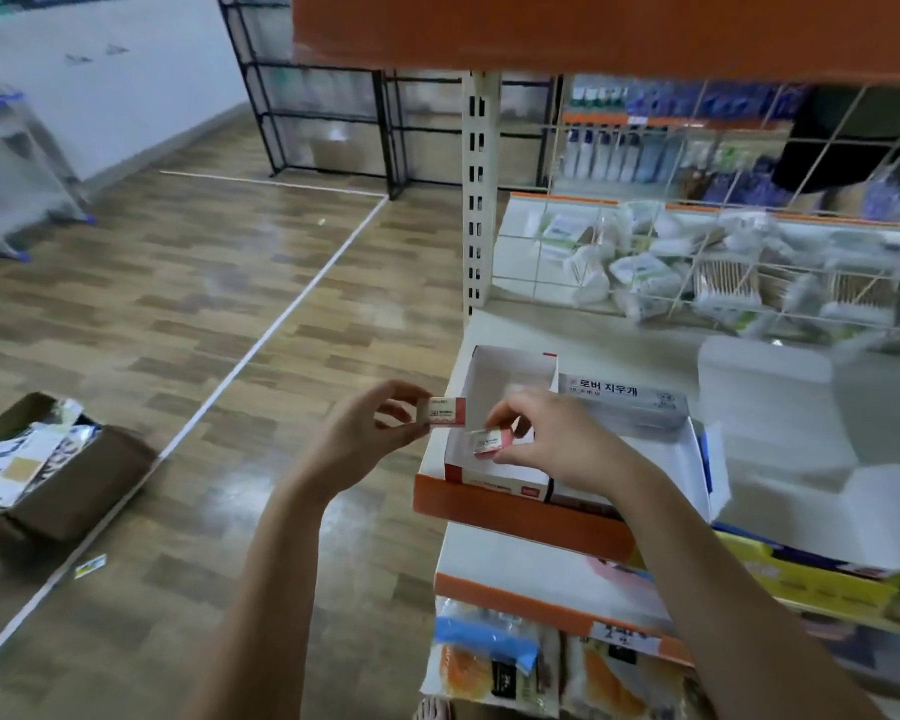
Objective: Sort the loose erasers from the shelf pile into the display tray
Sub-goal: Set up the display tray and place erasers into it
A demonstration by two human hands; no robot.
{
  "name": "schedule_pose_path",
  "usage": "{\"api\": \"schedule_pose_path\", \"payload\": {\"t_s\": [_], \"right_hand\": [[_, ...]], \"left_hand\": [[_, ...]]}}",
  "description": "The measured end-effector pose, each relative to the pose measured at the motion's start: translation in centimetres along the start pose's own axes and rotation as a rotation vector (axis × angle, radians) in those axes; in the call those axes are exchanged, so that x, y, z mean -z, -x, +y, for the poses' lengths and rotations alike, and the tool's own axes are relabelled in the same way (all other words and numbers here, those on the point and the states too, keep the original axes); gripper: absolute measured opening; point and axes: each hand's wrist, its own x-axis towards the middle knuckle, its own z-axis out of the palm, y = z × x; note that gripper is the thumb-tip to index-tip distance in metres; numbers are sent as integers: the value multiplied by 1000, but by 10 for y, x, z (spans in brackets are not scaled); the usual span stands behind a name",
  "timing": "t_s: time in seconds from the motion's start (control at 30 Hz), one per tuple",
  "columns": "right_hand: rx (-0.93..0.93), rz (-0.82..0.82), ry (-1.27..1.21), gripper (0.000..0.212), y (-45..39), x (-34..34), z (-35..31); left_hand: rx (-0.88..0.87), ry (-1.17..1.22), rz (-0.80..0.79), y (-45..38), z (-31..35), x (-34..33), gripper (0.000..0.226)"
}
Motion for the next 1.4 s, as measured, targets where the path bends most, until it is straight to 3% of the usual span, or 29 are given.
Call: {"api": "schedule_pose_path", "payload": {"t_s": [0.17,0.7,0.97,1.13,1.3,1.4], "right_hand": [[-88,-95,28,34,-10,-3,-10],[-210,-288,-24,26,-21,-4,-11],[-229,-224,-7,25,-18,-6,-15],[-245,-18,-37,22,-4,18,-14],[-378,208,-21,11,10,37,-2],[-475,201,42,14,9,36,6]], "left_hand": [[-42,-35,-107,-15,-11,2,27],[-99,-37,-224,-32,-20,-4,30],[-132,-96,-233,-31,-12,-4,30],[-194,-170,-234,-34,4,1,29],[-301,-319,-371,-35,32,-8,28],[-336,-432,-466,-39,43,-19,29]]}}
